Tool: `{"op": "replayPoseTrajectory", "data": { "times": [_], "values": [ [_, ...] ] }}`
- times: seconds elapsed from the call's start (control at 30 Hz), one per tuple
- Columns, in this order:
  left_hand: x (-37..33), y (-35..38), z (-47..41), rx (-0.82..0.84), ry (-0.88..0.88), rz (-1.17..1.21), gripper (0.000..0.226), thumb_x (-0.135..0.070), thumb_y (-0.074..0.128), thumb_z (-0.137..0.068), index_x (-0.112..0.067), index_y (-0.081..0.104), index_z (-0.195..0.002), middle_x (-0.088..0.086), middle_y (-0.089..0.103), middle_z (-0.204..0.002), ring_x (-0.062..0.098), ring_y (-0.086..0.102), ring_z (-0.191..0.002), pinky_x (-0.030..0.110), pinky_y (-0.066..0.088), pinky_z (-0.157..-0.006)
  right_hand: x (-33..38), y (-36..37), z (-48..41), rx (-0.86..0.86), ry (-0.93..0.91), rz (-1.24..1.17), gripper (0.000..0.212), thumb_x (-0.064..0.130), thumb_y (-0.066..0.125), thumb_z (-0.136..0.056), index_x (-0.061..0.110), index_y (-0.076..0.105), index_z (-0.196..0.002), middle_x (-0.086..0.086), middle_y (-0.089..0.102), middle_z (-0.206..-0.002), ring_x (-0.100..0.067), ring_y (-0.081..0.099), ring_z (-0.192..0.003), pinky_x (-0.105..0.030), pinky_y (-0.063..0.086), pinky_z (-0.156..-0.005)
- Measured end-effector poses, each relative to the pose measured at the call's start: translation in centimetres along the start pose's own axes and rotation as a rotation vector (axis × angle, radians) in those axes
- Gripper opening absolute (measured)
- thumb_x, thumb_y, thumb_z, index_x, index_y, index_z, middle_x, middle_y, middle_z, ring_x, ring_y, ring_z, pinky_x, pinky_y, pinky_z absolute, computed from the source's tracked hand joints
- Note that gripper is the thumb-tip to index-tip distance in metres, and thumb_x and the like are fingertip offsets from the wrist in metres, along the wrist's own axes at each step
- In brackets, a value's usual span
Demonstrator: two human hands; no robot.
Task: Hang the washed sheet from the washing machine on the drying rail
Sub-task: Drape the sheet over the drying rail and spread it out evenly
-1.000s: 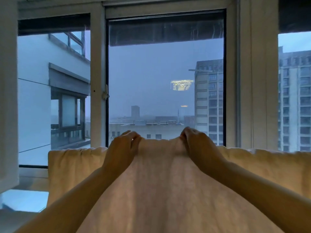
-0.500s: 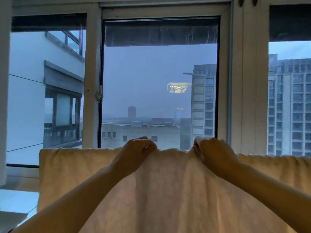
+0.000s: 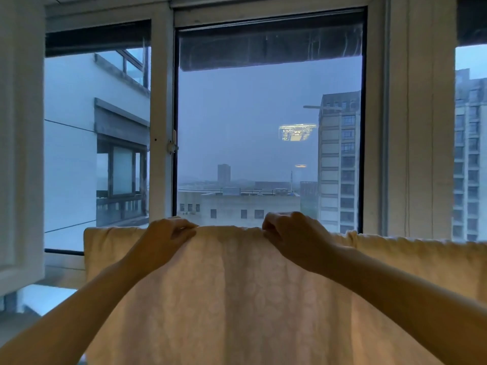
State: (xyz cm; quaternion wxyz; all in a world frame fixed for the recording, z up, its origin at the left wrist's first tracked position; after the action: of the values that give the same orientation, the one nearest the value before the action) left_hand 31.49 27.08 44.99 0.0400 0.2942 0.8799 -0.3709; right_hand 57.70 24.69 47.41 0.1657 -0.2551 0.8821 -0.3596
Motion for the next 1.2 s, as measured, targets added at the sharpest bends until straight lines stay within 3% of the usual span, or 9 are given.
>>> {"op": "replayPoseTrajectory", "data": {
  "times": [0.07, 0.17, 0.33, 0.5, 0.6, 0.73, 0.87, 1.1, 1.2],
  "values": [
    [0.1, -0.4, -0.1, -0.041, -0.001, -0.02, 0.012, -0.019, 0.061, -0.089, -0.024, 0.068, -0.097, -0.019, 0.058, -0.082, -0.008, 0.056, -0.077, 0.005, 0.041, -0.072, 0.8, 0.5, -0.2, -0.01, -0.025, 0.019, 0.01, 0.027, 0.046, -0.099, 0.019, 0.053, -0.095, 0.005, 0.061, -0.079, -0.007, 0.058, -0.063, -0.026, 0.054, -0.064],
    [-0.6, -0.4, -0.3, -0.099, 0.0, -0.042, 0.011, -0.018, 0.06, -0.089, -0.022, 0.068, -0.096, -0.014, 0.061, -0.082, -0.011, 0.053, -0.075, 0.008, 0.043, -0.076, 1.2, 0.9, -0.6, -0.001, -0.02, 0.075, 0.006, 0.013, 0.047, -0.097, 0.018, 0.048, -0.096, 0.004, 0.058, -0.079, -0.003, 0.048, -0.057, -0.014, 0.038, -0.055],
    [-3.1, 0.2, -1.6, -0.174, -0.011, 0.025, 0.012, -0.023, 0.058, -0.091, -0.02, 0.068, -0.097, -0.014, 0.06, -0.084, -0.011, 0.053, -0.072, 0.003, 0.036, -0.066, -1.2, -0.2, -1.4, -0.045, 0.115, 0.037, 0.017, 0.003, 0.044, -0.091, 0.02, 0.042, -0.087, 0.001, 0.055, -0.075, -0.016, 0.056, -0.061, -0.032, 0.048, -0.058],
    [-5.5, 1.7, -2.8, -0.122, -0.013, 0.111, 0.013, -0.026, 0.056, -0.093, -0.023, 0.069, -0.097, -0.014, 0.063, -0.086, -0.007, 0.056, -0.075, 0.007, 0.04, -0.069, -3.6, -1.7, 0.0, -0.003, 0.159, 0.05, 0.009, 0.01, 0.048, -0.093, 0.018, 0.047, -0.089, 0.005, 0.054, -0.064, -0.008, 0.053, -0.053, -0.022, 0.042, -0.049],
    [-6.3, 3.0, -2.6, -0.039, 0.039, 0.094, 0.016, -0.022, 0.052, -0.095, -0.022, 0.068, -0.098, -0.014, 0.062, -0.086, -0.01, 0.054, -0.075, 0.006, 0.042, -0.073, -3.3, -1.5, 1.0, 0.017, 0.13, 0.075, 0.002, 0.02, 0.049, -0.095, 0.019, 0.05, -0.094, 0.005, 0.057, -0.063, -0.009, 0.058, -0.053, -0.026, 0.052, -0.053],
    [-5.8, 3.5, -1.8, 0.022, 0.081, 0.094, 0.021, -0.028, 0.046, -0.097, -0.026, 0.065, -0.106, -0.013, 0.066, -0.097, -0.013, 0.055, -0.082, 0.001, 0.04, -0.075, -2.3, -0.7, 0.4, 0.01, 0.096, 0.025, 0.007, 0.03, 0.046, -0.095, 0.025, 0.049, -0.098, 0.004, 0.066, -0.076, -0.012, 0.062, -0.061, -0.034, 0.056, -0.062],
    [-4.2, 3.1, -0.7, 0.015, 0.092, 0.045, 0.031, -0.036, 0.042, -0.097, -0.027, 0.06, -0.12, -0.016, 0.061, -0.109, -0.01, 0.053, -0.091, 0.002, 0.036, -0.079, 0.5, 0.5, -1.3, -0.036, 0.02, -0.018, 0.018, 0.037, 0.045, -0.096, 0.025, 0.052, -0.108, 0.005, 0.07, -0.093, -0.01, 0.065, -0.072, -0.027, 0.053, -0.066],
    [2.0, 0.0, 0.8, -0.023, 0.038, -0.069, 0.029, -0.032, 0.044, -0.098, -0.024, 0.062, -0.118, -0.008, 0.064, -0.111, -0.001, 0.055, -0.094, 0.011, 0.04, -0.085, 5.2, 3.8, -3.8, -0.01, -0.035, -0.072, 0.017, 0.036, 0.042, -0.097, 0.023, 0.049, -0.105, 0.005, 0.064, -0.089, -0.013, 0.061, -0.072, -0.031, 0.051, -0.066],
    [4.8, -1.7, 1.0, -0.036, 0.006, -0.078, 0.025, -0.027, 0.047, -0.097, -0.023, 0.065, -0.114, -0.005, 0.066, -0.107, 0.004, 0.057, -0.094, 0.023, 0.046, -0.089, 6.7, 4.7, -5.0, -0.029, -0.032, -0.055, 0.018, 0.037, 0.041, -0.096, 0.023, 0.05, -0.103, 0.004, 0.063, -0.092, -0.015, 0.06, -0.074, -0.03, 0.046, -0.064]
  ]
}}
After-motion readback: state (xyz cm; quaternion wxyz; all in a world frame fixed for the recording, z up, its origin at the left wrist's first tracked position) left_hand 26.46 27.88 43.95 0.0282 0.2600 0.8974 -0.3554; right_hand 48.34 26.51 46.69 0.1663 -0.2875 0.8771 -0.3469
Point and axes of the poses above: each hand's wrist, its own z-axis away from the middle knuckle, its own y-axis out of the palm, x = y × z, the point moved 4 cm from there along -z, towards the middle knuckle
